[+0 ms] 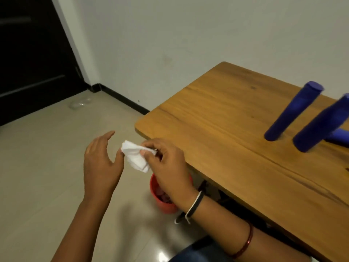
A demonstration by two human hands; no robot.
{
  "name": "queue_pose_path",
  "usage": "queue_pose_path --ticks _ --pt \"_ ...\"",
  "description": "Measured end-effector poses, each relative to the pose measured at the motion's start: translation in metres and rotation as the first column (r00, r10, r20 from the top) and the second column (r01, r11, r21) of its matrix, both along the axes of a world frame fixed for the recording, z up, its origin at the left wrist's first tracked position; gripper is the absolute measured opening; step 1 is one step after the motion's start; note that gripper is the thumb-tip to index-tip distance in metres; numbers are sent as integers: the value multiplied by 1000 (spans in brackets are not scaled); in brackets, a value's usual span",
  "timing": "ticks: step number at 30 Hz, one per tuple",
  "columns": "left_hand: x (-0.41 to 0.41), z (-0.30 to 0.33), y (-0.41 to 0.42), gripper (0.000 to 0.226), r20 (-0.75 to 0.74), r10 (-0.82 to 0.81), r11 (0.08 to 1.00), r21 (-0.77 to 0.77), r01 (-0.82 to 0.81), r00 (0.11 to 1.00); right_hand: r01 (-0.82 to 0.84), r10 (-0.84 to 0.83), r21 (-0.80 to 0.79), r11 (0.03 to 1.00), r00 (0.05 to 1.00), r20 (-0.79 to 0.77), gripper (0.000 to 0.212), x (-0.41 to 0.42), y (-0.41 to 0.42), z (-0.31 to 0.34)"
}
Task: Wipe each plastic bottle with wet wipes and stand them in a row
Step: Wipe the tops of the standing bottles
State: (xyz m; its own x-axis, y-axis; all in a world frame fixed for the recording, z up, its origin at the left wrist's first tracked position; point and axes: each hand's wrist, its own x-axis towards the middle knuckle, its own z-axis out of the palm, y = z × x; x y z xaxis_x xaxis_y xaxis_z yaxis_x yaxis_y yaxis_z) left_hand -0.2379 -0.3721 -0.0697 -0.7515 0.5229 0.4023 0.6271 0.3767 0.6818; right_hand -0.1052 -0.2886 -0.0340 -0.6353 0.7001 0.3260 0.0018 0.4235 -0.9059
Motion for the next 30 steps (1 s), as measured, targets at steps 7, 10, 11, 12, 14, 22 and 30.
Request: queue_pose_path --ticks 7,10,11,12,14,22,30 --pt "-48 -60 -15 46 -5 132 984 -124 -132 991 73 53 -489 869 970 238 9 -42 1 -104" --pt "-55 -97 -8 49 -16 88 977 -195 -89 996 279 4 -657 700 919 395 15 -43 21 -153" --pt "-54 -109 -5 52 -13 68 972 -224 -69 998 336 -9 -650 682 892 451 16 -42 27 -168" --pt "-52 -120 -2 55 -10 50 966 -253 -51 999 386 -29 -640 664 869 494 18 -39 33 -182" --pt "-48 -140 5 60 -2 28 949 -315 -27 1000 475 -51 -639 605 825 563 20 -36 43 -207" --pt "-29 -186 15 62 148 5 905 -422 59 989 614 -28 -628 478 726 687 23 -25 61 -252" --pt "-15 -197 18 61 217 26 906 -417 69 976 578 -14 -668 468 761 648 28 -19 80 -254"
